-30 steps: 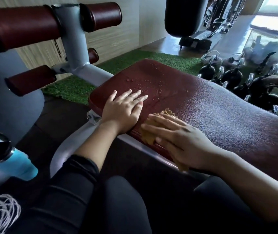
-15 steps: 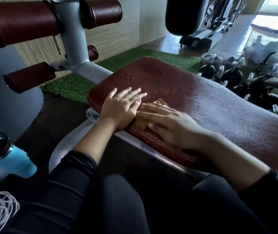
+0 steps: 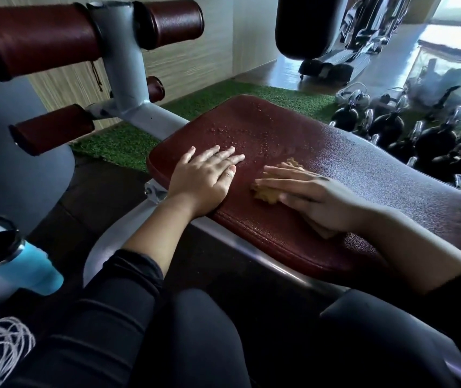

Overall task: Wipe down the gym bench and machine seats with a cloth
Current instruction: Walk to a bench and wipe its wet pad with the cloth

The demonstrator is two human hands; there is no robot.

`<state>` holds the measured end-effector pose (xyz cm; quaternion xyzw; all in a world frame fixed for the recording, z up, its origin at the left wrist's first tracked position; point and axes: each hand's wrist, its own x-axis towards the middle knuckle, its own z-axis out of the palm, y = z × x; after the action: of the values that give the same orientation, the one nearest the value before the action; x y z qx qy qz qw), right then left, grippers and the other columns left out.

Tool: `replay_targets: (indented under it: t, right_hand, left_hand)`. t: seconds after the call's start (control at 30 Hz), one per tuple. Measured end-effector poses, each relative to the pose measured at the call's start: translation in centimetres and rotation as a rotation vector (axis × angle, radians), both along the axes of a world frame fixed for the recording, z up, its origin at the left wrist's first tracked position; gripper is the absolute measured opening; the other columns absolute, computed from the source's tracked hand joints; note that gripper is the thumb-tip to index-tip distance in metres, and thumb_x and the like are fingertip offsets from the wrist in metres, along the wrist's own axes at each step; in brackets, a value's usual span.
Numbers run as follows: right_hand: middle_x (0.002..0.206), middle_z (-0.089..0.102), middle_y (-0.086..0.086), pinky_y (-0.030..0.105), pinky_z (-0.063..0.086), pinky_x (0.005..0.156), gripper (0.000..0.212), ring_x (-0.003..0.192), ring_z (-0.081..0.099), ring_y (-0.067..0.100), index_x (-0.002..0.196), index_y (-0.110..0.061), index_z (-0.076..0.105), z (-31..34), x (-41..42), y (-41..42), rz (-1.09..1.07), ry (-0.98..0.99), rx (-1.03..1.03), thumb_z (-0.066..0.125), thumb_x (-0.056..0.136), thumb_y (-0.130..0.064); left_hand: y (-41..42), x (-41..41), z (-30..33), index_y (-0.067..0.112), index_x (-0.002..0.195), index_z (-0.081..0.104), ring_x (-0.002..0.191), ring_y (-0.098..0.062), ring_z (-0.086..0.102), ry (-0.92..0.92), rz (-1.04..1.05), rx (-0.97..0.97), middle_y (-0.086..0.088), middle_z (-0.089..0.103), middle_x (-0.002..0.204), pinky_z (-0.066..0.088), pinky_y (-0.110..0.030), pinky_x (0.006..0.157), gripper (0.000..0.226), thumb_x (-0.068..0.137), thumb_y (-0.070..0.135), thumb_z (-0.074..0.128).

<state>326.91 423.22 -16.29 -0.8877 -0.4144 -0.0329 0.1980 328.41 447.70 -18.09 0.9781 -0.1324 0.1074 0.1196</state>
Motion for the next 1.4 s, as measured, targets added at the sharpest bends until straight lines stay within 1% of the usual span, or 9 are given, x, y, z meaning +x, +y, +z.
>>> replay_targets:
  t: [0.1, 0.2, 0.33, 0.5, 0.63, 0.73, 1.03, 1.27, 1.4]
  right_hand:
    - [0.151, 0.035, -0.005, 0.028, 0.019, 0.118, 0.041, 0.14, 0.026, 0.007, 0.137, -0.039, 0.043, -0.3, -1.2, 3.5, 0.042, -0.136, -0.074, 0.039, 0.097, -0.036]
    - [0.151, 0.033, -0.006, 0.03, 0.022, 0.117, 0.037, 0.142, 0.024, 0.012, 0.133, -0.037, 0.051, -1.0, -4.0, 3.2, 0.189, -0.231, -0.086, 0.044, 0.097, -0.031]
    - [0.153, 0.027, -0.01, 0.031, 0.02, 0.118, 0.038, 0.144, 0.018, 0.009, 0.134, -0.036, 0.049, -0.3, -4.7, -0.8, 0.249, -0.104, -0.114, 0.049, 0.097, -0.027]
    - [0.151, 0.033, -0.011, 0.027, 0.019, 0.117, 0.041, 0.141, 0.024, 0.004, 0.139, -0.03, 0.044, -0.2, -1.5, -4.1, 0.087, -0.008, -0.037, 0.043, 0.098, -0.031]
    - [0.152, 0.027, -0.016, 0.034, 0.017, 0.119, 0.045, 0.141, 0.019, -0.001, 0.138, -0.052, 0.032, -0.4, 2.1, -2.7, -0.104, 0.008, -0.045, 0.028, 0.093, -0.055]
    - [0.154, 0.025, -0.01, 0.029, 0.009, 0.12, 0.045, 0.143, 0.015, 0.003, 0.139, -0.05, 0.031, -0.5, 2.6, -0.7, -0.054, -0.025, -0.074, 0.028, 0.094, -0.053]
    - [0.155, 0.018, -0.017, 0.022, 0.002, 0.118, 0.044, 0.144, 0.01, 0.002, 0.137, -0.056, 0.023, -0.7, 4.0, 0.8, -0.081, 0.002, -0.094, 0.029, 0.094, -0.051]
    - [0.157, 0.014, -0.01, 0.036, 0.006, 0.12, 0.045, 0.146, 0.008, 0.015, 0.143, -0.048, 0.021, -0.7, 12.1, 3.9, -0.281, -0.007, -0.127, 0.032, 0.098, -0.045]
    - [0.157, 0.016, -0.007, 0.035, 0.006, 0.12, 0.045, 0.146, 0.008, 0.014, 0.144, -0.044, 0.024, -0.4, 16.9, 1.7, -0.414, -0.023, -0.074, 0.034, 0.099, -0.042]
  left_hand:
    - [0.1, 0.1, 0.2, 0.047, 0.144, 0.033, 0.145, -0.002, 0.014, 0.026, -0.007, 0.001, 0.022, 0.024, 0.156, -0.002, -0.033, 0.117, 0.06, 0.088, 0.047, 0.011]
    - [0.2, 0.0, 0.5, 0.047, 0.145, 0.03, 0.146, -0.002, 0.012, 0.05, -0.006, 0.022, 0.022, 0.021, 0.157, -0.002, -0.034, 0.117, 0.051, 0.096, 0.045, 0.015]
    - [-0.1, 0.1, 1.0, 0.05, 0.145, 0.028, 0.146, -0.002, 0.01, 0.082, 0.02, 0.049, 0.023, 0.018, 0.157, -0.003, -0.036, 0.118, 0.043, 0.103, 0.038, 0.027]
    - [-0.3, 0.9, 1.4, 0.051, 0.146, 0.023, 0.147, -0.003, 0.005, 0.14, 0.042, 0.079, 0.021, 0.012, 0.159, -0.004, -0.037, 0.119, 0.045, 0.102, 0.042, 0.025]
    - [-0.4, 2.3, 1.9, 0.053, 0.147, 0.016, 0.148, -0.004, 0.0, 0.181, 0.075, 0.127, 0.019, 0.005, 0.16, -0.007, -0.038, 0.119, 0.046, 0.102, 0.047, 0.021]
    - [-0.6, 3.7, 2.2, 0.053, 0.148, 0.013, 0.148, -0.005, -0.002, 0.208, 0.086, 0.153, 0.018, 0.002, 0.161, -0.007, -0.039, 0.119, 0.047, 0.101, 0.05, 0.019]
    - [-0.8, 7.0, 2.4, 0.055, 0.148, 0.007, 0.148, -0.007, -0.007, 0.218, 0.131, 0.167, 0.015, -0.003, 0.161, -0.009, -0.042, 0.119, 0.048, 0.1, 0.052, 0.018]
    - [-0.9, 8.9, 2.3, 0.052, 0.149, 0.009, 0.148, -0.007, -0.005, 0.18, 0.193, 0.136, 0.014, -0.001, 0.162, -0.007, -0.043, 0.12, 0.049, 0.101, 0.049, 0.019]
    - [-0.8, 9.0, 2.2, 0.053, 0.149, 0.01, 0.148, -0.007, -0.004, 0.165, 0.19, 0.124, 0.015, 0.0, 0.162, -0.006, -0.041, 0.12, 0.049, 0.101, 0.049, 0.02]
